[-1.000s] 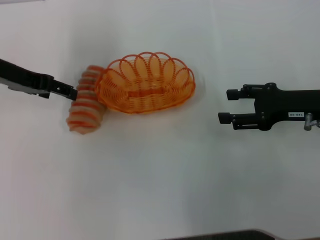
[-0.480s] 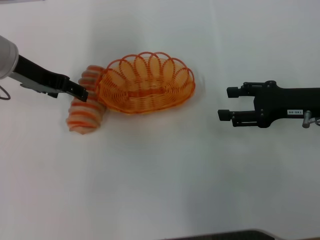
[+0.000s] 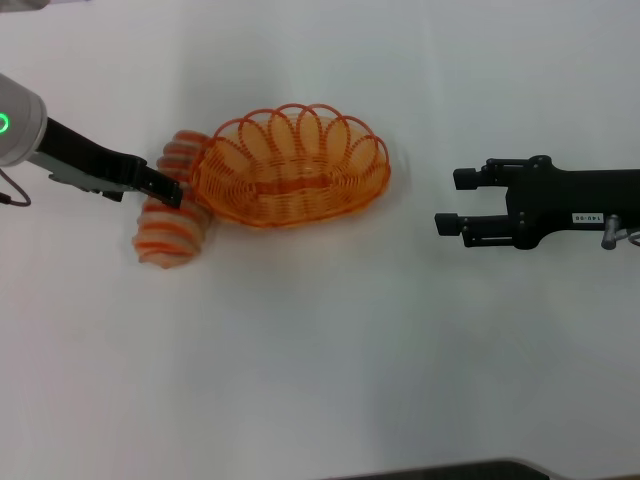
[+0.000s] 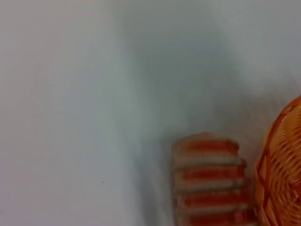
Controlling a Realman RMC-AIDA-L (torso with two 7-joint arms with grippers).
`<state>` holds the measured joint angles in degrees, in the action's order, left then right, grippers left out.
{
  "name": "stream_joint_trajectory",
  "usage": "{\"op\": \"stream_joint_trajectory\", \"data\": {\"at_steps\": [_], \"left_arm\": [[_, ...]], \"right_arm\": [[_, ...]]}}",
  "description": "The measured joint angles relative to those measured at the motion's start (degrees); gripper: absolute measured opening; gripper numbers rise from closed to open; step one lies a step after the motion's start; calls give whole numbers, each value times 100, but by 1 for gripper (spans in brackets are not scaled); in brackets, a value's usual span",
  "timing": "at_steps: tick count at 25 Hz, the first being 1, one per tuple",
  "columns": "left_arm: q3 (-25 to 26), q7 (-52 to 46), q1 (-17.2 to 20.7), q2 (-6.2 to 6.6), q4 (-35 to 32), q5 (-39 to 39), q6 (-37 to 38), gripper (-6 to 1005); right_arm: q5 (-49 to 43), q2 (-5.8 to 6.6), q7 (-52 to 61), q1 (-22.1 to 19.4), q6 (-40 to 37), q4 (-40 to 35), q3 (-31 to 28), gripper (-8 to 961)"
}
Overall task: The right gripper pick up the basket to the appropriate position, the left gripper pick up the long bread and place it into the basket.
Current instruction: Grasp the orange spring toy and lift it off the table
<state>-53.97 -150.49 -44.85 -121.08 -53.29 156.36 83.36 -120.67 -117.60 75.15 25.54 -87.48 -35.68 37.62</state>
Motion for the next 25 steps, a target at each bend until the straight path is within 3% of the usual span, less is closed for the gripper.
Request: {"op": "stream_joint_trajectory", "data": {"at_steps": [25], "left_arm": [[-9,21,4,-59,392,109,-352,827]], "right_arm": [[-44,-29,0,58,162,0,-1,775]]}}
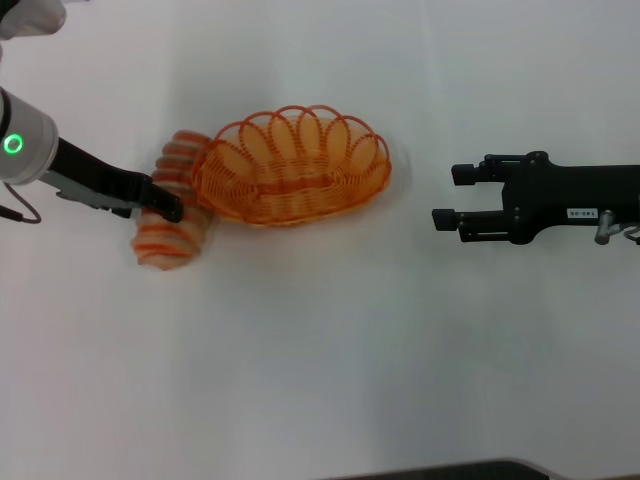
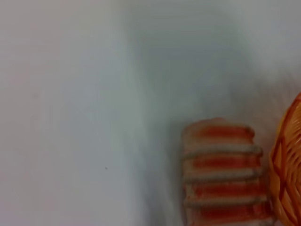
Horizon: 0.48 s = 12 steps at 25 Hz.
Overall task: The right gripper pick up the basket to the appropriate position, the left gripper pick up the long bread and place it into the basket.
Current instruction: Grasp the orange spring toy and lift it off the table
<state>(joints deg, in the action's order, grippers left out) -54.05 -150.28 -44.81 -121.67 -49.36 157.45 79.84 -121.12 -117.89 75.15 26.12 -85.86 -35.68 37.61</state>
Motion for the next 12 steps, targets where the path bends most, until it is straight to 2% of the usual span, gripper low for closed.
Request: {"op": "stream_joint_trajectory", "data": {"at_steps": [9,12], "left_arm": [[9,87,30,-5,-45,5,18,682],[9,146,41,-5,-105,6,66,552]], "right_arm": [[0,-10,52,19,-1,0,0,775],[0,-13,53,19,0,0,0,775]]}}
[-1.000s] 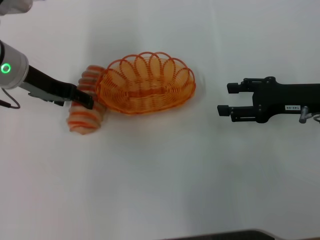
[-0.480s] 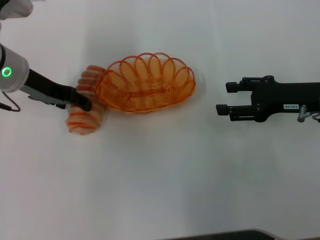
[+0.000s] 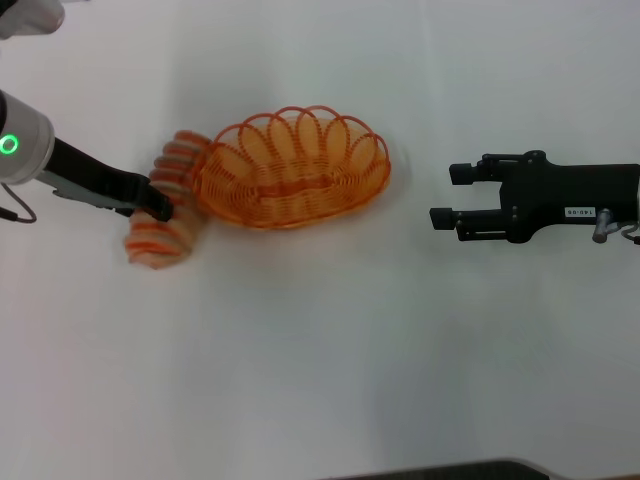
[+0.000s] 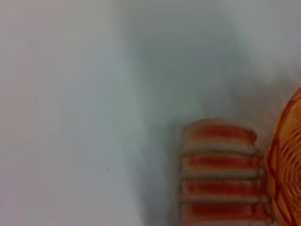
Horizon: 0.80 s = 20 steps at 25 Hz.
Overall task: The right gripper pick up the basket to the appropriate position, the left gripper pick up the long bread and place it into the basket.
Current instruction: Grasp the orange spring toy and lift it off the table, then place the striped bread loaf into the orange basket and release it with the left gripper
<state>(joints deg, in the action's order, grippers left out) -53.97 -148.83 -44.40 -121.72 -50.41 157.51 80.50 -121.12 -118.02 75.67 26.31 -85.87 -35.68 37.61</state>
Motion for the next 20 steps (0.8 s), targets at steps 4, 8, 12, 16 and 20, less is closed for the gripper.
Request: {"op": "stream_joint_trajectory", "data": {"at_steps": [4,8,12,16,20], "left_arm": [[-25,110,91,-21,-317,13,95,464],[-28,87,141,-20,-528,33,159,402],[-21,54,129,16,-610,228,128,351],[-21,53,129,25,-782,319,100,310],[-13,104,148,53,-979,325,97,293]], "right_arm": [[1,-6,3,-1,0,0,0,775],[1,-10,11,-2,0,0,0,775],[1,-11,34,16,-1,0,0,775],[1,-11,70,28,0,0,0,775],[1,-16,71,46,1,0,0,775]]}}
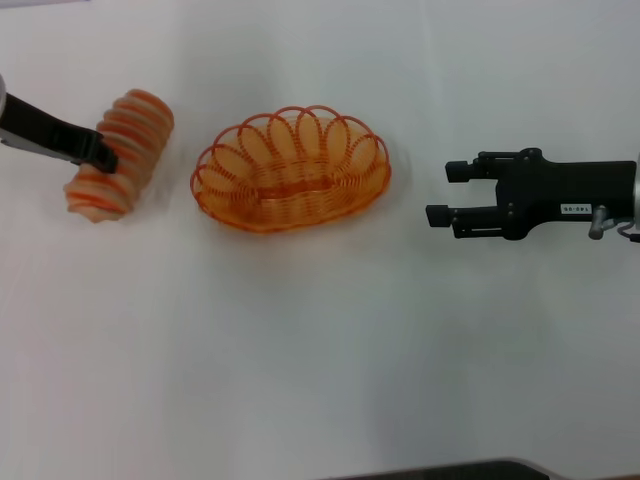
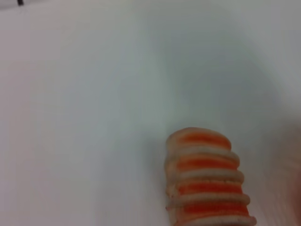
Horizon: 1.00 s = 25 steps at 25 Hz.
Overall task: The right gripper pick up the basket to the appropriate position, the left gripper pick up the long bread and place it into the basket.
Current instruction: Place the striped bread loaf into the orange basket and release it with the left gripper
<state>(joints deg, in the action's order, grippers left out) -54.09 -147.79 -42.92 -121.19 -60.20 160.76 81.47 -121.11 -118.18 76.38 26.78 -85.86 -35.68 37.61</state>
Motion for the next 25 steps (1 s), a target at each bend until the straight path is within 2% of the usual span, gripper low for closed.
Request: {"op": "stream_joint_trajectory", "data": {"at_steps": [7,11,19,22,25], "left_arm": [[6,293,2,6,-288,-40,134,263],[37,602,-44,-34,-596,-110,324,231],[-4,1343,-265,-54,-1169,-956,1032,143],[-7,1659,-390,-101,-1182,-1147,1237,131],[-52,2076,-478,-212,-1185,-1271,1424,126]], "right_arm": [[0,-3,0,24,8,0,0,775],[0,-3,0,28,8,0,0,776],[0,2,0,25,8,0,1,776],[0,3,-11,13,7,0,1,776],[0,8,-33,-9,4,0,0,776]]}}
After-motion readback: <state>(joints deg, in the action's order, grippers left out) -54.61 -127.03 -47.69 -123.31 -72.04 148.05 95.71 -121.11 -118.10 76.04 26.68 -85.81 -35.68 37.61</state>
